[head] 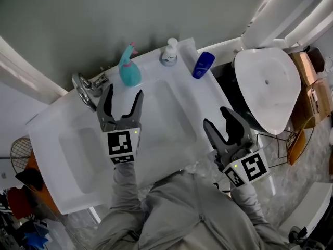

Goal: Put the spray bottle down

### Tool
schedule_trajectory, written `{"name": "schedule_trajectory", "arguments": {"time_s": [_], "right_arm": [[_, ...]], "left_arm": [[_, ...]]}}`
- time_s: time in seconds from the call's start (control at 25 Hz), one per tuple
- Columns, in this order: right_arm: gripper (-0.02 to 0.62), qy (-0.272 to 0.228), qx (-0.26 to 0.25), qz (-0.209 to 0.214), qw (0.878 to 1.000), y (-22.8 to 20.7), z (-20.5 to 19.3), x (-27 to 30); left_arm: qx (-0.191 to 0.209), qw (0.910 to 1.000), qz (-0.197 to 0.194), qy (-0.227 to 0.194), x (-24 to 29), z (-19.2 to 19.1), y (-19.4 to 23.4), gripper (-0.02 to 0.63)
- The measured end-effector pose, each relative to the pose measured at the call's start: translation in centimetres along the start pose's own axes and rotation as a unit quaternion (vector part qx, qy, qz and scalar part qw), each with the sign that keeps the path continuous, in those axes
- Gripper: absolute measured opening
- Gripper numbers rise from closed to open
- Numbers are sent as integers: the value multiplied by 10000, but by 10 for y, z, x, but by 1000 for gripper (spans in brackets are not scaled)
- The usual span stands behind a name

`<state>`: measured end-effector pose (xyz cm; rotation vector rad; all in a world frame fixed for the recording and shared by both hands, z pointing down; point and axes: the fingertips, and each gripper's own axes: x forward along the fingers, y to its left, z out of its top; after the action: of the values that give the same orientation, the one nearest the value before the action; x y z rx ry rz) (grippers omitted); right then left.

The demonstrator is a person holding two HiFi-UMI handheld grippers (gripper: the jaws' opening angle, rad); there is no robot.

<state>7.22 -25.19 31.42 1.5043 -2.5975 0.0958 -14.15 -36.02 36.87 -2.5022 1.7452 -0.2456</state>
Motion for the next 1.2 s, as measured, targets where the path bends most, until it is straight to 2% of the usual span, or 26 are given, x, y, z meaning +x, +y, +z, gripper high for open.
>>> {"name": "schedule_trajectory", "arguments": {"time_s": [0.32,0.84,1.2], "right_arm": [[216,-107,11,278,9996,15,-1,-18],[216,-264,-42,716,9971,27,0,-42],[216,-354,-75,1005,9943,37,0,-54]], "left_arm": [[111,9998,178,-46,-65,15,-13,373],[58,9963,785,352,-162,-1,-23,373],[-51,9934,1081,378,-205,1,-45,373]]}}
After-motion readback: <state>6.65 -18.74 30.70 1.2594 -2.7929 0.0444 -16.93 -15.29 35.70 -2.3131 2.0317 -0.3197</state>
